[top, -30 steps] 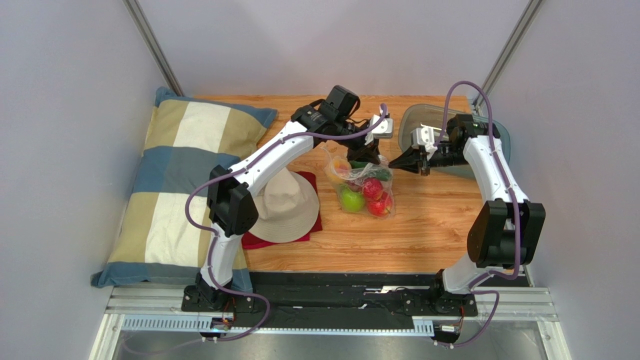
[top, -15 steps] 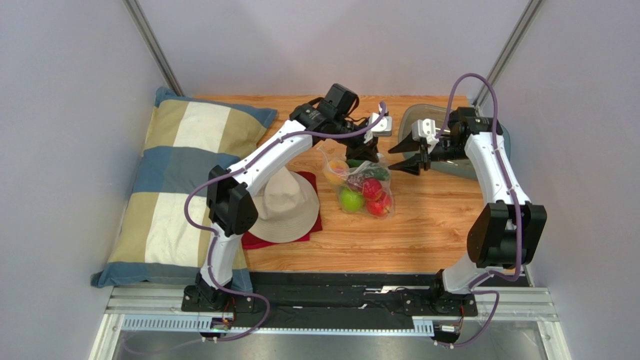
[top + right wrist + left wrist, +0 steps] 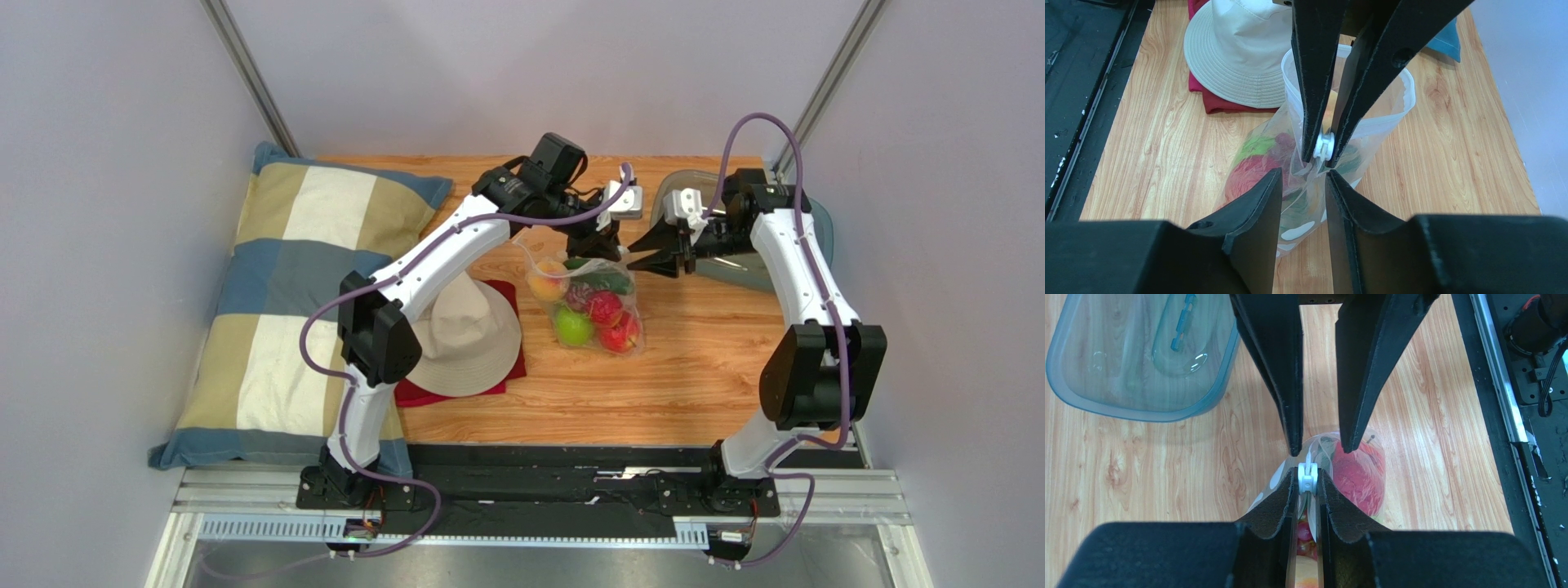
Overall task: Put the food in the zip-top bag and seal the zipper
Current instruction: Zip the zipper food storage bag at the center of the board.
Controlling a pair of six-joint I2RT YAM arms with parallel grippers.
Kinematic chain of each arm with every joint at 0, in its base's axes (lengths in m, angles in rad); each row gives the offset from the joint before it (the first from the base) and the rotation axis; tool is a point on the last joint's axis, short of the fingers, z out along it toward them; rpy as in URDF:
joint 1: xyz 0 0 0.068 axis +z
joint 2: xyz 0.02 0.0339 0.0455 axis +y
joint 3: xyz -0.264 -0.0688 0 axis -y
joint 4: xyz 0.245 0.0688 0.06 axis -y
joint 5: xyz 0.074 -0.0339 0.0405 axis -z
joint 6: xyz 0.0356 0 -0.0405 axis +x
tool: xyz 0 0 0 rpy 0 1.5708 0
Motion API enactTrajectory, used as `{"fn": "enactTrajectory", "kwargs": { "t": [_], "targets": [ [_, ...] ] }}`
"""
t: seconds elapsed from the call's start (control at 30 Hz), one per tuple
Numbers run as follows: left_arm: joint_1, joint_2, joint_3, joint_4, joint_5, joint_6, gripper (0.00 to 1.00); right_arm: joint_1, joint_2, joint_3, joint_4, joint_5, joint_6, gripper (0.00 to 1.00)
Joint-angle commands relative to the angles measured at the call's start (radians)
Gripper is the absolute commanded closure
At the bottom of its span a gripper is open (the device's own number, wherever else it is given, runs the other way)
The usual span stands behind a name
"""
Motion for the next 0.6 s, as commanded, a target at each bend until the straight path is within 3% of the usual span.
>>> {"fn": "enactTrajectory", "kwargs": {
  "t": [0.0, 0.17, 0.23, 0.57],
  "targets": [
    [-0.011, -0.044, 0.037, 0.002, 0.018, 0.01, 1.0, 0.009, 0.02, 0.054, -0.3, -0.016, 0.039, 0.64],
    [-0.02, -0.049, 0.033, -0.004, 0.018, 0.025, 1.0, 0.009, 0.024, 0.067, -0.259, -0.017, 0.109, 0.75],
    [-0.021, -0.052, 0.03, -0.006, 0.012, 0.031, 1.0, 0.009, 0.023, 0.067, -0.25, -0.013, 0.114, 1.0],
    [0.032, -0.066, -0.05, -0.018, -0.051, 0.064, 0.97, -0.019, -0.034, 0.002, -0.184, -0.025, 0.156, 1.0]
  ]
}}
